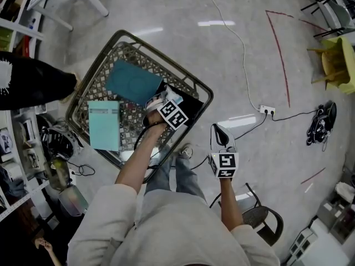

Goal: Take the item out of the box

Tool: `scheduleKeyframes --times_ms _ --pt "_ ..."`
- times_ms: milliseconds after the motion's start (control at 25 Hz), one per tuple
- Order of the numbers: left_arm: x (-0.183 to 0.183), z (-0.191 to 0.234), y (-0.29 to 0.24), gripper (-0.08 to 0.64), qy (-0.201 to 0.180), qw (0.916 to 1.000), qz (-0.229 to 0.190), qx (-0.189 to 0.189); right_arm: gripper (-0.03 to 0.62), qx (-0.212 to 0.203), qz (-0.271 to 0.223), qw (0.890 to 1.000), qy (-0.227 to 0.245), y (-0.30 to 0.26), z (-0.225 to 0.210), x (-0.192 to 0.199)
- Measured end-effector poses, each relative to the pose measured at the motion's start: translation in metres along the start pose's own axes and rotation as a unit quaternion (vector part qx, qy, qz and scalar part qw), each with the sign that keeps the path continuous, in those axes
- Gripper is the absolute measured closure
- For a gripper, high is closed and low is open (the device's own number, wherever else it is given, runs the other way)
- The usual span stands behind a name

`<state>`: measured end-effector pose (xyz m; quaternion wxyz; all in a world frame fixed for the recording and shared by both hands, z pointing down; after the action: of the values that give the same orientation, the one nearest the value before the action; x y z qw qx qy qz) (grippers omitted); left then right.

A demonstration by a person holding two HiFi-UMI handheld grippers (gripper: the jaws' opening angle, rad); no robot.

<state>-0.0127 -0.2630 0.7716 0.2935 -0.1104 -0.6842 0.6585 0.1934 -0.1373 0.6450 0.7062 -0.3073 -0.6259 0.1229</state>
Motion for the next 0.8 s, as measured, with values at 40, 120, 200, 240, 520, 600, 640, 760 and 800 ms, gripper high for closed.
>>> scheduleKeyframes --times_ms 40,120,200,240,520,600,640,760,800 --pt "0.0 0.0 0.0 0.225 -0.002 1.0 -0.001 0.0 0.592 0.0 0.0 1.0 0.0 0.0 0.0 0.001" --pt "0.001 -0.001 0.001 0.251 -0.007 1.0 -0.005 -0.001 0.592 0.001 0.0 1.0 0.0 0.001 -0.001 0.0" --pt "0.002 -0.003 0.002 0.289 -0.014 0.9999 -0.007 -0.005 0.592 0.002 0.0 1.0 0.0 0.001 -0.002 -0.001" --pt "0.002 -0.003 0.002 0.297 -0.018 0.9998 -0.007 -0.007 0.592 0.001 0.0 1.0 0.0 0.001 -0.002 0.0" --pt "0.005 -0.004 0.006 0.36 -0.016 0.9996 -0.017 -0.013 0.592 0.002 0.001 1.0 -0.001 0.001 -0.004 -0.001" --pt "0.008 -0.007 0.007 0.371 -0.013 0.9996 -0.02 -0.012 0.592 0.0 0.0 1.0 -0.002 0.001 -0.003 0.001" --pt "0.009 -0.008 0.007 0.373 -0.013 0.9996 -0.02 -0.012 0.592 -0.002 -0.001 1.0 -0.002 0.001 -0.002 0.001" --pt "0.012 -0.012 0.009 0.375 -0.015 0.9996 -0.022 -0.013 0.592 0.0 -0.001 1.0 -0.001 0.002 -0.002 0.0" --pt "0.012 -0.013 0.01 0.374 -0.015 0.9995 -0.024 -0.014 0.592 0.002 -0.001 1.0 0.0 0.003 -0.002 -0.002"
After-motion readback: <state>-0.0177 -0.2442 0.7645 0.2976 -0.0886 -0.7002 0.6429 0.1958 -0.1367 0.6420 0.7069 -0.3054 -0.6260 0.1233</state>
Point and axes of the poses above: the fingertips, and each gripper's own axes: y backward along the fingers, z to its left, x out of its underside, the point moved 9 cm from there along y, backward along the fingers, and after that the axes turned 10 degrees about x, right-handed, at the moved point
